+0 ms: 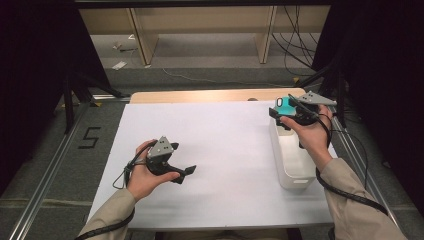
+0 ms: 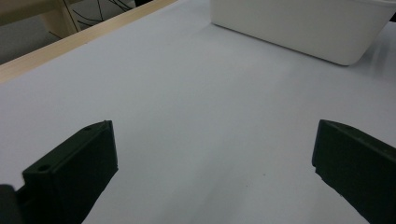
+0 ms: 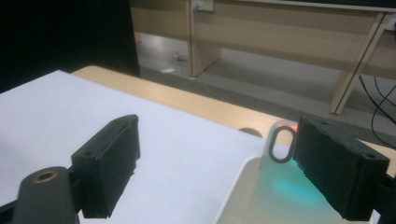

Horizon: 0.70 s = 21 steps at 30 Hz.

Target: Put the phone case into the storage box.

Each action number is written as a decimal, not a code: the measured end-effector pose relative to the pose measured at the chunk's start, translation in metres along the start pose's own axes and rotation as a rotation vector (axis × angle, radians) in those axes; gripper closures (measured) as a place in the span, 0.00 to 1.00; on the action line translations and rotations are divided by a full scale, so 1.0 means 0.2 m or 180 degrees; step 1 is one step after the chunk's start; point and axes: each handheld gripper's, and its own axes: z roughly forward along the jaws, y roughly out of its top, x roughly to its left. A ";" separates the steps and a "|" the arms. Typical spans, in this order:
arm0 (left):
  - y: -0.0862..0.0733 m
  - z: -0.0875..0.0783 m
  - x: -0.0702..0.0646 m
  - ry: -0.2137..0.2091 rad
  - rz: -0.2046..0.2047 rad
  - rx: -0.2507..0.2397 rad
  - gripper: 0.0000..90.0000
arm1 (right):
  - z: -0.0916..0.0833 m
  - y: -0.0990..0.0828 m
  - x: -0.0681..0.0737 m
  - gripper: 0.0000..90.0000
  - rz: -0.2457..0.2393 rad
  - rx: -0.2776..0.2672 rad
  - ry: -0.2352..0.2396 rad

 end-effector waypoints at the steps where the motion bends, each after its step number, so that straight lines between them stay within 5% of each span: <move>1: 0.00 0.00 0.00 -0.0001 -0.0001 0.0002 0.00 | -0.01 0.00 0.01 0.18 -0.0017 0.0017 0.0019; 21: 0.00 0.00 0.00 0.0015 0.0002 -0.0001 0.00 | -0.18 -0.08 0.12 0.19 -0.0093 0.0100 0.0475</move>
